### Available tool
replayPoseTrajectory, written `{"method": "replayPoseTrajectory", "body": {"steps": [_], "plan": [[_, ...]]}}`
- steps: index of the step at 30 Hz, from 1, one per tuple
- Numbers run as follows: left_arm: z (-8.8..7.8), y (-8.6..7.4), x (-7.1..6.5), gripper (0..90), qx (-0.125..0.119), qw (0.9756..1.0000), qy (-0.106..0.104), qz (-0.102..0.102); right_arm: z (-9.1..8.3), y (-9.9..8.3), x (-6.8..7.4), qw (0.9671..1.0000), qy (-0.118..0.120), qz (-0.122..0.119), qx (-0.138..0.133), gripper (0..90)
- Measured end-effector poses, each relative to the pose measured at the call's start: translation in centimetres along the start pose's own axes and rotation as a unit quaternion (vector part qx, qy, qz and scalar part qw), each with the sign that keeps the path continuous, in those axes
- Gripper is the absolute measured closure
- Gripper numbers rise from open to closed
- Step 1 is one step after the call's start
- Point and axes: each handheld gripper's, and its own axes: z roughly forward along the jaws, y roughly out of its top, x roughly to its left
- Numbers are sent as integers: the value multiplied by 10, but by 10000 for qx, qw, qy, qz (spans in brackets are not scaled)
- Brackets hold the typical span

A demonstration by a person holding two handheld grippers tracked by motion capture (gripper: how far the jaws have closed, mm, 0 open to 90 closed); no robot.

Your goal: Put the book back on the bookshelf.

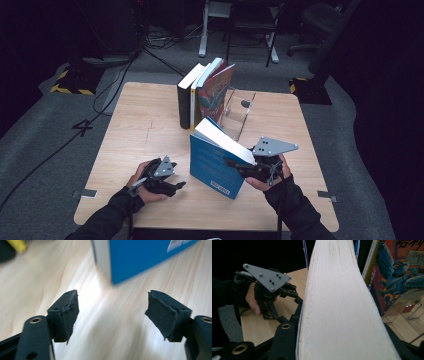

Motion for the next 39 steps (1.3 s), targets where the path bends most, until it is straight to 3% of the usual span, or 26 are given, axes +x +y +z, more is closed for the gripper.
{"method": "replayPoseTrajectory", "body": {"steps": [3, 9, 11, 14, 21, 24, 25, 30, 39], "plan": [[-13, -22, 8, 224, 52, 9994, 32, -340, 1, -1, -2, 10000, 38, 9, -37, 593], [-25, -42, 21, 219, 76, 9974, 53, -712, 3, 1, -4, 9999, 95, -39, -46, 603], [-25, -44, 22, 218, 118, 9972, 198, -709, 3, 1, -5, 9999, 98, -38, -69, 605], [-24, -45, 22, 210, 140, 9972, 254, -690, 4, 2, -7, 9999, 92, 22, -82, 607], [-23, -46, 23, 221, 98, 9974, 160, -699, 6, 8, -17, 9999, -87, 135, -11, 610], [-23, -46, 22, 225, 84, 9974, 148, -706, 6, 14, -27, 9991, -388, 194, -15, 612], [-23, -46, 22, 225, 86, 9974, 143, -707, 6, 14, -27, 9991, -388, 194, -15, 612], [-22, -46, 22, 225, 76, 9974, 116, -705, 5, 26, -41, 9964, -843, 73, 71, 613], [-22, -46, 22, 225, 75, 9974, 108, -704, 12, 33, -61, 9919, -1235, 279, 83, 613]]}}
